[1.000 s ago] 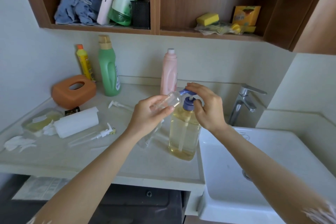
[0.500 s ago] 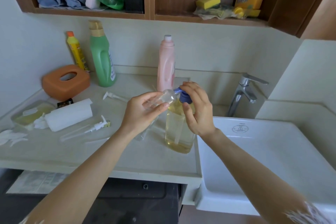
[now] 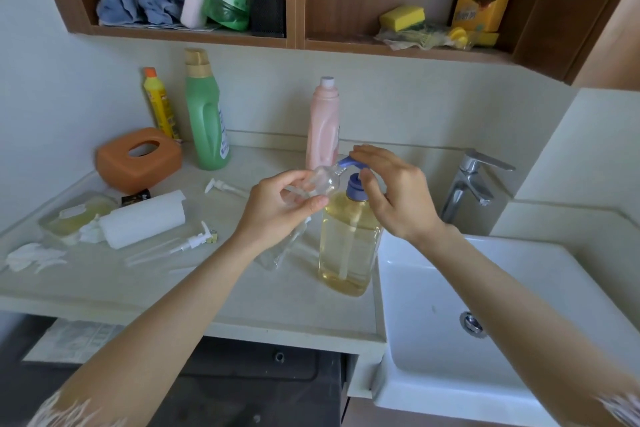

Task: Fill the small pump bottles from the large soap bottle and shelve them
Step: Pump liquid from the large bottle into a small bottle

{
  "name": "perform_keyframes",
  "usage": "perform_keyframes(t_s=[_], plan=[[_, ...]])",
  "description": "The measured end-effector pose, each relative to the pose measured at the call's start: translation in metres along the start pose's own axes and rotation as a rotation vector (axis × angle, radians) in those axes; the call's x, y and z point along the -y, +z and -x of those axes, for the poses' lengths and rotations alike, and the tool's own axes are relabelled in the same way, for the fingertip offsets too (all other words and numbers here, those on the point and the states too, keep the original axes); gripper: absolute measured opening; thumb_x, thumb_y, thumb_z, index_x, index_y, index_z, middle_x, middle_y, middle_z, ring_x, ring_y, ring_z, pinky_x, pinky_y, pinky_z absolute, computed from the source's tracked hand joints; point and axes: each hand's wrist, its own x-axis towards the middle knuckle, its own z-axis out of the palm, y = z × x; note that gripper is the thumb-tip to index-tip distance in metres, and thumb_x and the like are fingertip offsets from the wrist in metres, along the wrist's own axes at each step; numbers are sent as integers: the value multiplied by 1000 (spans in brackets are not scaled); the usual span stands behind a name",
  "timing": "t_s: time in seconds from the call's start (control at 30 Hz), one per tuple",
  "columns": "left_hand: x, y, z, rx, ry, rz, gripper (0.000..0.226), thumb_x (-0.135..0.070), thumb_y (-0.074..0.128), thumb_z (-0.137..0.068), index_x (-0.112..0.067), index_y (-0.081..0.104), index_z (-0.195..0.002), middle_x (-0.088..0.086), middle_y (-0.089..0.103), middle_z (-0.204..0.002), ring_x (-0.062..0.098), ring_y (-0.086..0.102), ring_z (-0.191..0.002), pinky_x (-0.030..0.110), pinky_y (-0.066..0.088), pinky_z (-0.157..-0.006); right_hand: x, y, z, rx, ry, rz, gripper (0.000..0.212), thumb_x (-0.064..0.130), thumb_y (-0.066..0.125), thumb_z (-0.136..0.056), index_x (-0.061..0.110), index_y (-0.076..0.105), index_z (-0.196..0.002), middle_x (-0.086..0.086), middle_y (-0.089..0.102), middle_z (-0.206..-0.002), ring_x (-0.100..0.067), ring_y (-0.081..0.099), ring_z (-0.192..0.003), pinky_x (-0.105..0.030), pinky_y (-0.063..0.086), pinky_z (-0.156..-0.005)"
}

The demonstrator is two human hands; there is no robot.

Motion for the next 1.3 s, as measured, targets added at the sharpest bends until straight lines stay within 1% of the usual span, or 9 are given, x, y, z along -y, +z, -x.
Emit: perform_keyframes(t_s=[0.23, 0.37, 0.43, 0.6, 0.73, 0.9, 1.07, 1.23, 1.3], plan=[[-1, 1, 2, -38, 57, 38, 46, -44, 79, -64, -34, 66, -108, -12, 72, -95, 13, 69, -89, 19, 52, -83, -9, 22, 13, -182, -69, -144, 31, 4, 47, -91, -2, 63, -117, -9, 60, -124, -18, 50, -124, -23, 36, -106], [2, 5, 1, -81, 74, 52, 43, -27, 86, -69, -30, 69, -109, -13, 73, -94, 6, 68, -87, 16, 51, -77, -10, 42, 15, -283, -55, -217, 36, 13, 41, -90, -7, 63, -111, -13, 61, -119, -25, 52, -120, -29, 37, -105], [4, 7, 1, -90, 59, 31, 44, -22, 86, -69, -25, 69, -110, -16, 71, -96, -1, 66, -85, 12, 48, -76, -12, 48, 19, -277, -58, -207, 40, 21, 41, -92, -7, 63, -110, -16, 62, -117, -29, 54, -117, -31, 37, -105], [6, 11, 4, -81, 33, 64, 42, -14, 85, -70, -30, 67, -104, -18, 70, -91, -4, 65, -79, 19, 51, -77, -8, 49, 24, -252, -31, -208, 64, 45, 27, -100, -7, 64, -110, -16, 63, -116, -29, 54, -117, -30, 36, -105], [3, 9, 5, -80, 60, 73, 41, -21, 85, -69, -32, 68, -104, -20, 71, -88, 1, 66, -83, 17, 50, -76, -4, 33, 21, -188, -50, -179, 44, 24, 39, -90, -3, 63, -114, -14, 62, -121, -27, 52, -121, -27, 37, -105], [-8, 6, 3, -89, 80, 81, 44, -16, 85, -71, -43, 64, -99, -29, 70, -86, -7, 65, -79, 7, 45, -71, -7, 10, 3, -136, -87, -112, 38, 22, 44, -90, 3, 67, -113, -8, 65, -119, -23, 57, -116, -21, 39, -101], [-9, 12, 6, -99, 70, 90, 41, -30, 82, -65, -46, 63, -98, -26, 71, -86, -2, 66, -86, 10, 47, -73, -12, 27, 13, -251, -66, -241, 35, 15, 44, -89, -2, 64, -111, -4, 60, -118, -23, 55, -115, -30, 41, -101], [2, 16, 9, -101, 31, 108, 44, -18, 87, -67, -28, 68, -106, -16, 72, -96, 0, 67, -93, 15, 49, -78, -17, 49, 20, -299, -80, -281, 39, 23, 43, -91, -8, 63, -105, -13, 60, -112, -26, 54, -112, -35, 40, -99], [5, 16, 11, -94, 12, 104, 45, -13, 86, -69, -22, 68, -110, -10, 72, -97, 0, 67, -94, 15, 49, -80, -18, 52, 23, -298, -80, -262, 32, 13, 48, -85, -8, 63, -104, -13, 61, -112, -25, 53, -112, -33, 39, -100]])
